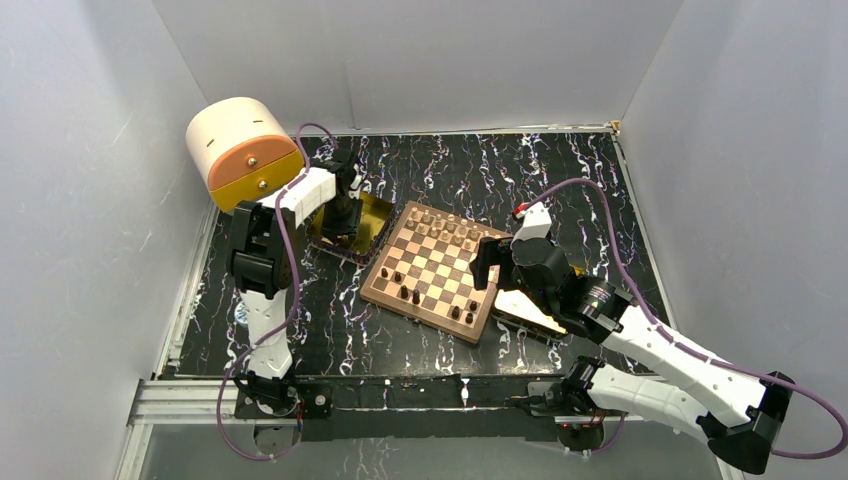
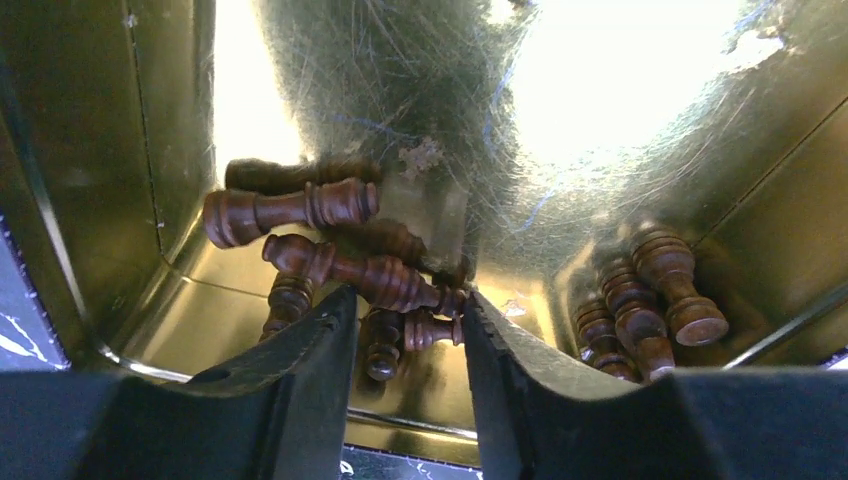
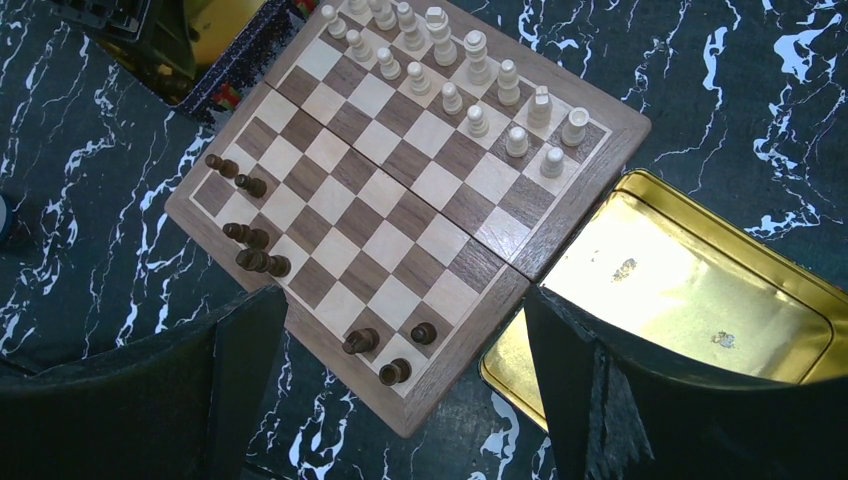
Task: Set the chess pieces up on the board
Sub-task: Pick up the chess piece from the storage box.
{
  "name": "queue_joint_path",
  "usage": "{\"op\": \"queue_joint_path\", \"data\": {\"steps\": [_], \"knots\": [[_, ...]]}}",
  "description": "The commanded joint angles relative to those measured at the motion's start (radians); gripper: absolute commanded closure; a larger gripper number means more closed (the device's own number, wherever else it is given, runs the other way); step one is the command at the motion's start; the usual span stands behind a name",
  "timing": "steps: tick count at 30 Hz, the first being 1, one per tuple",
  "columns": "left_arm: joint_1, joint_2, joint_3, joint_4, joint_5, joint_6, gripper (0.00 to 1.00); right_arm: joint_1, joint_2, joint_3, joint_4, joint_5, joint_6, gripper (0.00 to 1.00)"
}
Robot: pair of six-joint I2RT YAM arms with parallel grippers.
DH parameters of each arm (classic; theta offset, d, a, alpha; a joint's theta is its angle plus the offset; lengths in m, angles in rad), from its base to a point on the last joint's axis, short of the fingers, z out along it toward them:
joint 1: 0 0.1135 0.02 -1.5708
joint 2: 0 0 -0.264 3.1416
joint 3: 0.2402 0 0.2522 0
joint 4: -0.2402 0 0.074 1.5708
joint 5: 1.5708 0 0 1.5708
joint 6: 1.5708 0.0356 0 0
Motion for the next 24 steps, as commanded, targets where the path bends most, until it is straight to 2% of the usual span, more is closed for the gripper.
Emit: {"op": "queue_joint_path", "data": {"steps": [1,6,9,15,24], "knots": [[0.006,0.005,-0.014,0.028,0.030,0.004,0.66,0.004,-0.014,0.017,0.051,0.013,-0.024,0.01],[0.006,0.026,0.023,0.033,0.060,0.011,0.78,0.004,-0.014,0.023,0.065,0.015,-0.014,0.01],[0.006,0.025,0.049,0.041,0.073,0.016,0.79,0.004,-0.006,0.019,0.076,0.012,-0.011,0.01],[0.006,0.023,0.061,0.053,0.088,0.023,0.89,0.003,0.008,0.020,0.069,-0.004,0.007,0.01],[0.006,-0.028,0.076,0.053,0.109,0.003,0.94,0.004,-0.002,0.022,0.056,-0.013,0.024,0.01]]}}
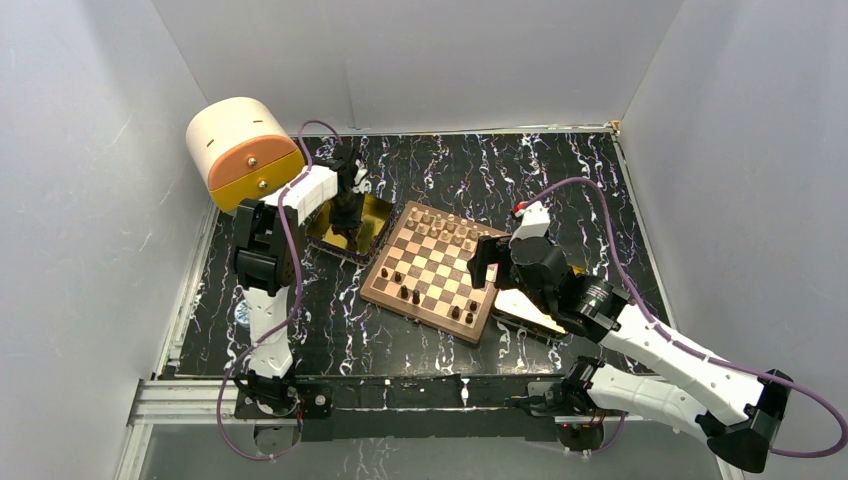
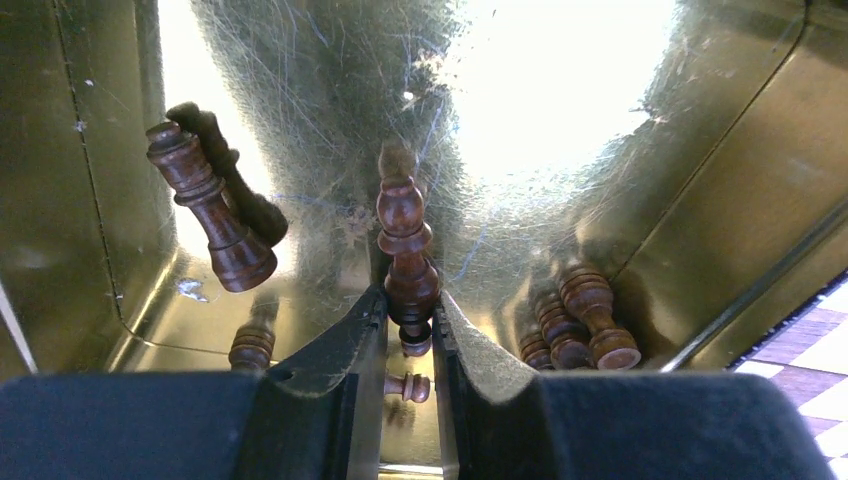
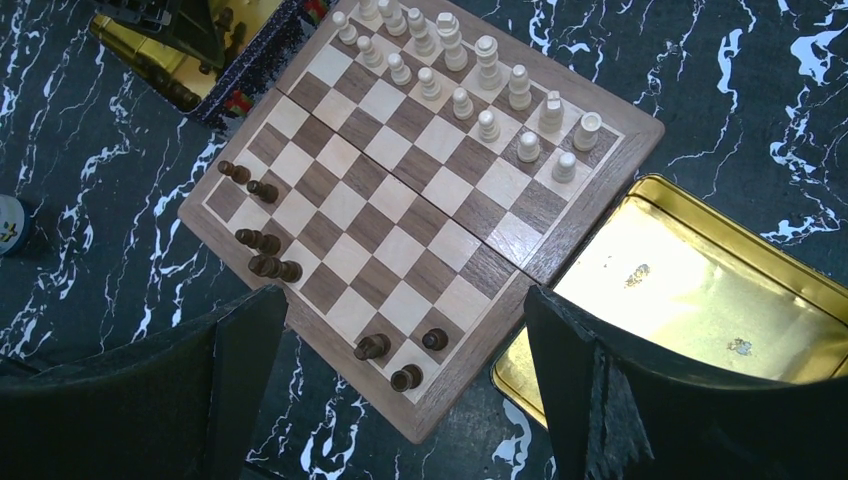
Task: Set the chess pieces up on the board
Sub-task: Pick up the chess piece from the storage box, then place the chess piece on the chessboard.
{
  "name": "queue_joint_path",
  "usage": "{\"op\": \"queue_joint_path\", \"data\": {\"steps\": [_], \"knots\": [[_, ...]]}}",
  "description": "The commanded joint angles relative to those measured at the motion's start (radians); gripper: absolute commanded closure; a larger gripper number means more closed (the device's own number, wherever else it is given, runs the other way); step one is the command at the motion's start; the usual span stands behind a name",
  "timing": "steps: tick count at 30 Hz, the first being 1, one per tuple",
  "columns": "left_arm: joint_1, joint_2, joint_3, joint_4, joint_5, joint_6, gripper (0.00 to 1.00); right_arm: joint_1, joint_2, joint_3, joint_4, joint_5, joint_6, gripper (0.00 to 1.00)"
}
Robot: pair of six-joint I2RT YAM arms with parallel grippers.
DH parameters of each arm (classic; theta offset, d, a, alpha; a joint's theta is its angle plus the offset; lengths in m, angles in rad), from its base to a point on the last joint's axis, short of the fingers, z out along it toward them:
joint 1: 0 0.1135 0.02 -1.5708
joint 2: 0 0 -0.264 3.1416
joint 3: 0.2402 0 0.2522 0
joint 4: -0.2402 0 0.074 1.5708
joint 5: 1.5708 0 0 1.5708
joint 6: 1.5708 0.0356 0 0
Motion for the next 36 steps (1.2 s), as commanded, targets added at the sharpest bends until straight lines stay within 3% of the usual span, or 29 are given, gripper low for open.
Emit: {"op": "queue_joint_path", "data": {"steps": [1,9,16,23,29,33,36], "knots": [[0.006,-0.076,0.046,-0.009,0.022,-0.011,0.95,0.003,-0.013,0.021,0.034,-0.009,0.019,0.01],[0.006,-0.212,0.041,0.022,0.081,-0.012,0.96,0.003,-0.003,0.051,0.023,-0.014,0.064,0.01],[-0.004,-0.339,0.000,0.095,0.248,0.012,0.97,0.003,0.045,0.104,0.030,-0.061,0.101,0.01],[-0.028,-0.443,-0.065,0.188,0.445,-0.045,0.97,-0.010,0.121,0.151,0.106,-0.123,0.025,0.01],[-0.038,-0.525,-0.162,0.335,0.655,-0.072,0.96,-0.022,0.128,0.182,0.266,-0.283,0.014,0.12],[-0.059,-0.550,-0.205,0.367,0.707,-0.031,0.97,-0.096,0.199,0.283,0.222,-0.385,0.020,0.16],[-0.092,-0.565,-0.244,0.395,0.732,0.009,0.98,-0.196,0.246,0.339,0.202,-0.548,0.025,0.22]]}}
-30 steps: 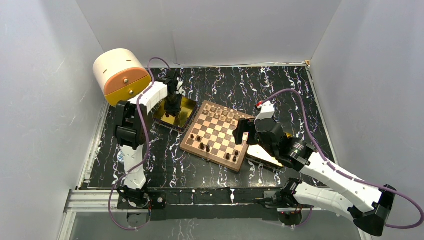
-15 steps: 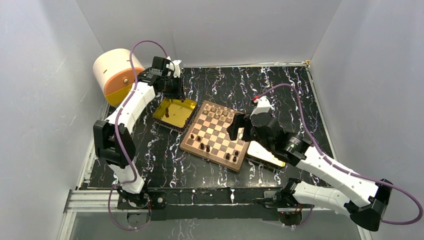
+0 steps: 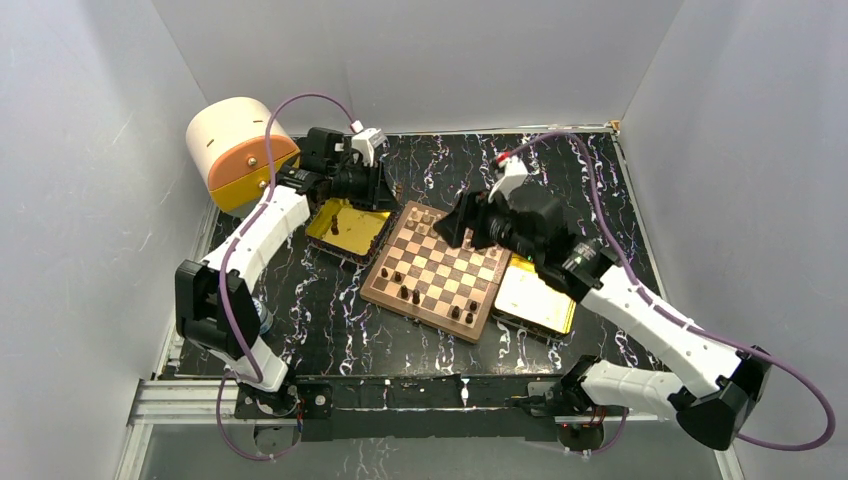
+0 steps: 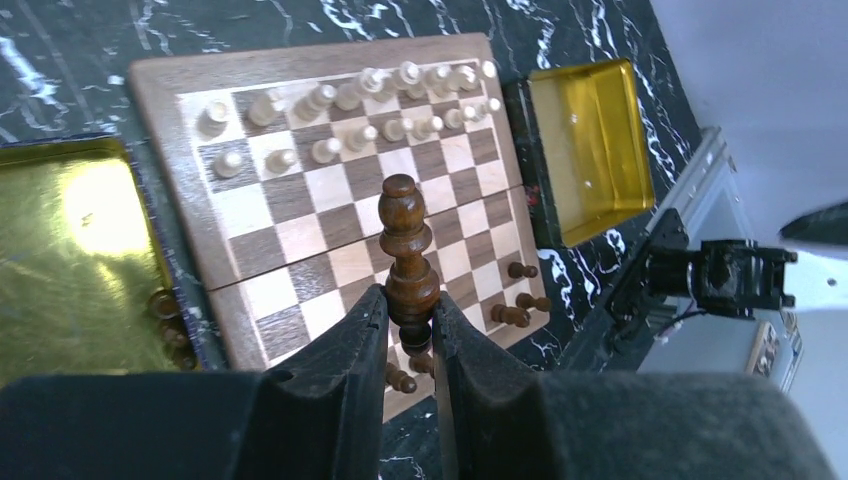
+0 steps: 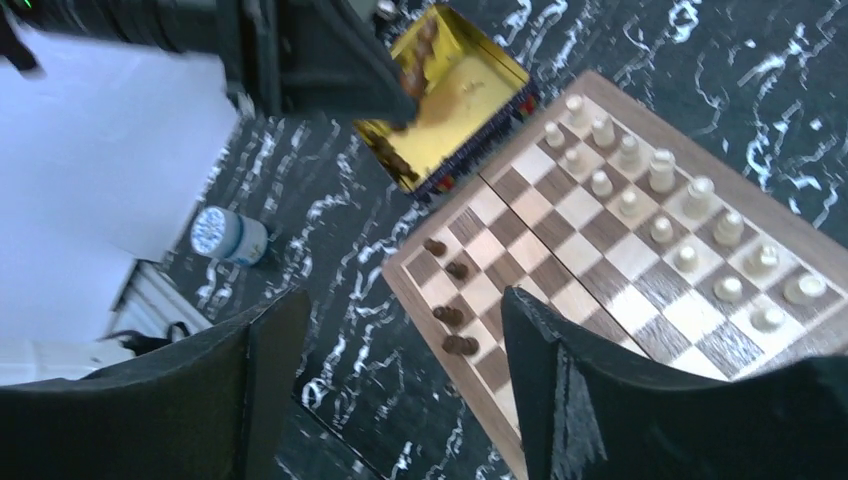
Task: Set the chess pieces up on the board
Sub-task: Place the chess piece on the chessboard.
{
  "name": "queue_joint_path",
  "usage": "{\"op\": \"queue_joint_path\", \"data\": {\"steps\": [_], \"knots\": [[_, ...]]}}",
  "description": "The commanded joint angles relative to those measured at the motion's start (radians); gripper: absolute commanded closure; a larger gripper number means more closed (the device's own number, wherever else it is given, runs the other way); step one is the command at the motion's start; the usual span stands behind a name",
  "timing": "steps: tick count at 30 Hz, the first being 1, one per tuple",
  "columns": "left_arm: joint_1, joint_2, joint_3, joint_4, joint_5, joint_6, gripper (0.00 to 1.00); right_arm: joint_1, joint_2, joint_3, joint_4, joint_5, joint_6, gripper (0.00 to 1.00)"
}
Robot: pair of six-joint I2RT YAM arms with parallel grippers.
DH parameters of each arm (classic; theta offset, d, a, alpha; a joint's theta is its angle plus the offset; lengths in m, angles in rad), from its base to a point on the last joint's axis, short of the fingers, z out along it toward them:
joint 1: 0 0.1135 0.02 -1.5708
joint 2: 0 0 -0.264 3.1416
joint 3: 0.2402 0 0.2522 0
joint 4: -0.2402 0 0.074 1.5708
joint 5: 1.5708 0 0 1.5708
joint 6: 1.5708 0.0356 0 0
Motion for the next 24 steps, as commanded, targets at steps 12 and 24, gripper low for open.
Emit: {"op": "queue_joint_path", "data": {"steps": [12,24], "knots": [[-0.199,-0.140,-0.197,0.145,0.128,0.304,0.98,-0.424,0.242,0.210,-0.084,-0.806,0.005,0.56],[-0.236,-0.167,-0.230,0.170,0.168,0.361,0.99,-0.428,0.362,0.229,-0.112,-0.955,0.004,0.58]]}}
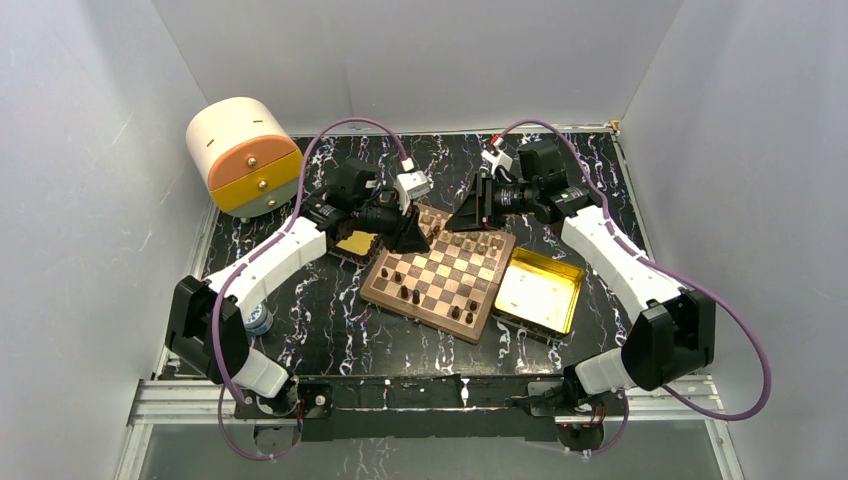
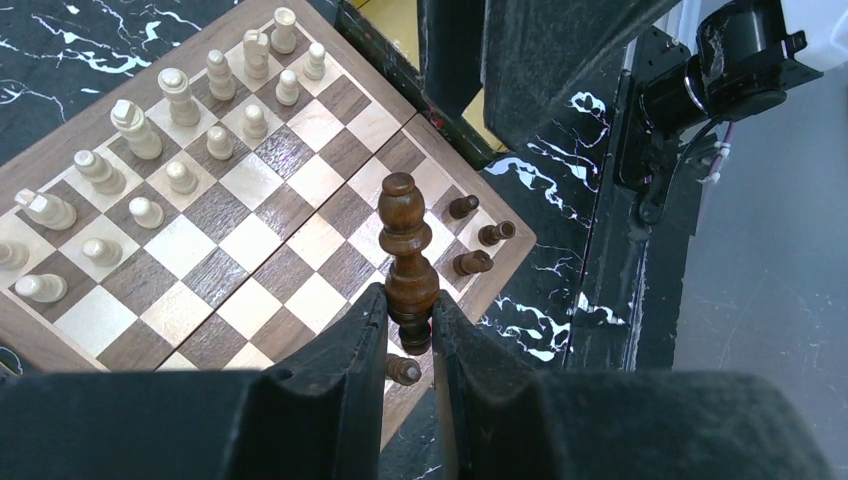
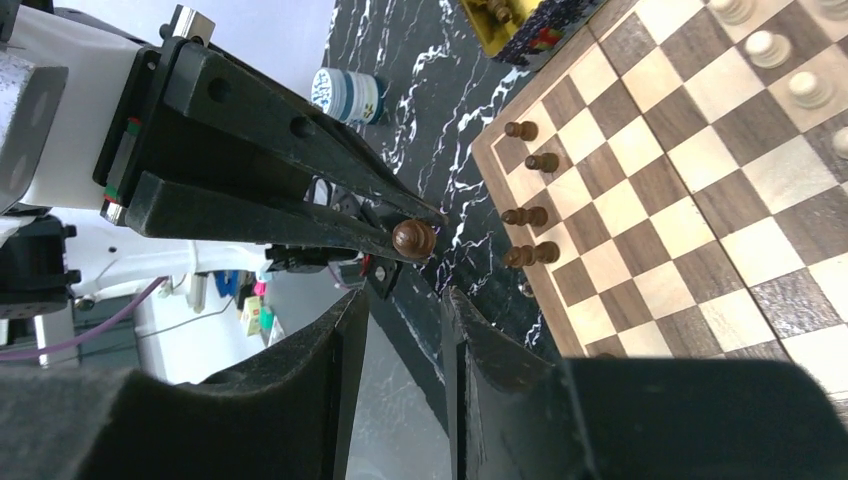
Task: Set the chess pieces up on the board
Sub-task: Place the chess piece on the chessboard.
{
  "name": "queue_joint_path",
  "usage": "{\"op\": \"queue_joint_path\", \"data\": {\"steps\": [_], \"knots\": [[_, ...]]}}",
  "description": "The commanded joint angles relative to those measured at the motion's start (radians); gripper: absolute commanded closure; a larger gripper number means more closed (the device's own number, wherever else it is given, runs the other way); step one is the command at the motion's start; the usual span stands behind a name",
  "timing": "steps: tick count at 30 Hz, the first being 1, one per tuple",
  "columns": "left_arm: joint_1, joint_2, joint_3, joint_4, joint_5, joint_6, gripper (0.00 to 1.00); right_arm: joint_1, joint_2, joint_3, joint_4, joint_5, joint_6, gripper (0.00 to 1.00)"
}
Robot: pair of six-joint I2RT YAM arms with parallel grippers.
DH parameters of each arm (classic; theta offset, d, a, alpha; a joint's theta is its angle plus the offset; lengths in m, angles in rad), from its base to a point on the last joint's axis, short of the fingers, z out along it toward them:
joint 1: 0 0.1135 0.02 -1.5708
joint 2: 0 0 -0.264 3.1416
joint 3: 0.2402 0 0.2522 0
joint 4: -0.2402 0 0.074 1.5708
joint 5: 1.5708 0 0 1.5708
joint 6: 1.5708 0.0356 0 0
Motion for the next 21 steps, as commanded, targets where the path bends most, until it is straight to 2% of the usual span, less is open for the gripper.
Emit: {"op": "queue_joint_path", "data": {"steps": [1,9,21], "knots": [[-0.012,-0.044,-0.012,0.017,0.040,0.036,0.99,-0.001,0.009,0.056,0.017,-0.093,-0.012,0.58],[-0.022,-0.046,-0.011,0.017,0.049,0.043,0.97,-0.001,0.030,0.043,0.060,-0.112,0.018,0.59],[-0.033,-0.054,-0.019,0.016,0.062,0.051,0.99,0.022,0.077,0.064,0.063,-0.106,0.023,0.61]]}}
